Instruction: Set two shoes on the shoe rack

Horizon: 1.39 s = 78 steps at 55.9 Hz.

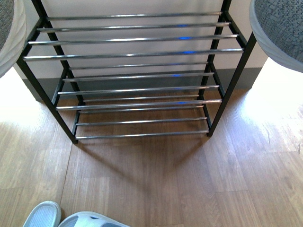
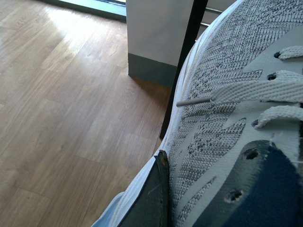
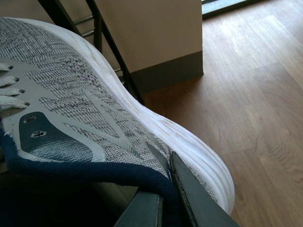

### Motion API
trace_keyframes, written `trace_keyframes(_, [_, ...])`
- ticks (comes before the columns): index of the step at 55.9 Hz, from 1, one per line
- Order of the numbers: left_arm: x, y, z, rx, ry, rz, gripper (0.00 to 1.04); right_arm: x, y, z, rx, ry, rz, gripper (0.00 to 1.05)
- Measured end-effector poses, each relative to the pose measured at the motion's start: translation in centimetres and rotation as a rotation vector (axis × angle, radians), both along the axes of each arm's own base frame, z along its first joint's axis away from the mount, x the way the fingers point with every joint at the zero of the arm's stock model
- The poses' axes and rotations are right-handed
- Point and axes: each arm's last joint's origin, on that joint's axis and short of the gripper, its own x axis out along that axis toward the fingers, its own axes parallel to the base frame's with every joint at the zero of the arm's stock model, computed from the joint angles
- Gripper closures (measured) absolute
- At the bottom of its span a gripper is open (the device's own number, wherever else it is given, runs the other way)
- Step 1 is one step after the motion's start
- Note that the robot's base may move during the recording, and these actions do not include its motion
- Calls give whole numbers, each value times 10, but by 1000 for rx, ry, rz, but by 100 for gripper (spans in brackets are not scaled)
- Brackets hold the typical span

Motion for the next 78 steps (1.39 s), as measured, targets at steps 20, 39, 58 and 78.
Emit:
trace_keyframes(20, [0,0,0,-1,0,0,103,0,0,0,0,0,0,103])
trace_keyframes(39, [0,0,0,0,-1,1,103,0,0,0,0,0,0,103])
trace_keyframes(58, [0,0,0,0,-1,1,103,5,4,5,-13,-170,122,103])
trace_keyframes(78, [0,0,0,-1,0,-1,103,75,87,67,127,-68,187,103])
